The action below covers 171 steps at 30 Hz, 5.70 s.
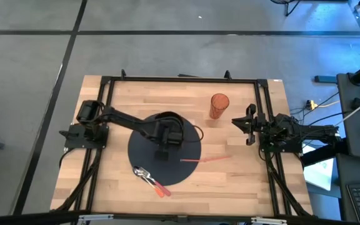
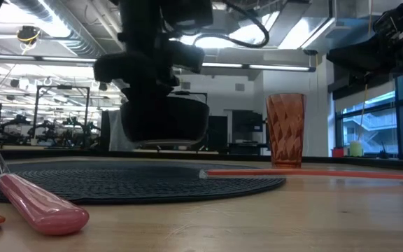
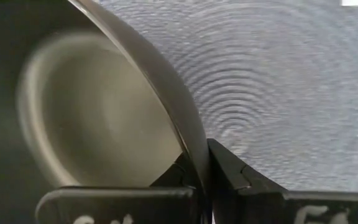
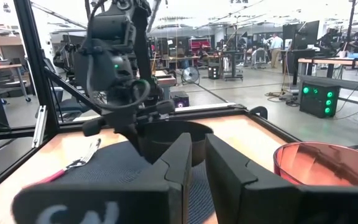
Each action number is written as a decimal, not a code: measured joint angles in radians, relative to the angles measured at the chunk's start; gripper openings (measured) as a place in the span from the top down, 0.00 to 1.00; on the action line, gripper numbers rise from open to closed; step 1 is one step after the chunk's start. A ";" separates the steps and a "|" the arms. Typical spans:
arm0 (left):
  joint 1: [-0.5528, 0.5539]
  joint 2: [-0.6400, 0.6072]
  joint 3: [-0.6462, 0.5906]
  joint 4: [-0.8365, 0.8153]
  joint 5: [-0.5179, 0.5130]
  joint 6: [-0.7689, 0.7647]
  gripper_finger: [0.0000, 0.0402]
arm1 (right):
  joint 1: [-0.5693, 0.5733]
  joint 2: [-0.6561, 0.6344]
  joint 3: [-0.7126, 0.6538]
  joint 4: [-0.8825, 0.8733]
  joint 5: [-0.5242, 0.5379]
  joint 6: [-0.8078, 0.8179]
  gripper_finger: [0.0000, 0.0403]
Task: Pick & Place Utensil
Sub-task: Put the black bowl on the black tablemat, then put the orange cup on the black tablemat to the right of the black bowl
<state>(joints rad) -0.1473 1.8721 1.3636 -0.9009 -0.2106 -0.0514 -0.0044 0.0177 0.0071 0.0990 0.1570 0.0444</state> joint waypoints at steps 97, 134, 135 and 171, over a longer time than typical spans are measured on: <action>-0.199 -0.039 0.280 -0.272 0.010 -0.207 0.58 | 0.000 0.000 -0.001 0.015 0.008 0.000 0.88; 0.238 -1.183 -1.084 1.238 0.102 0.036 1.00 | 0.000 0.000 -0.001 0.209 0.087 -0.179 0.88; 0.230 -1.197 -1.104 1.265 0.104 0.055 1.00 | 0.000 0.000 -0.001 0.217 0.086 -0.170 0.88; 0.164 -1.584 -1.355 1.317 -0.063 0.161 1.00 | 0.000 0.000 -0.001 0.139 0.016 0.006 0.92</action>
<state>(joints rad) 0.0166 0.2878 0.0082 0.4166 -0.2739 0.1099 -0.0044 0.0177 0.0063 0.2380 0.1727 0.0501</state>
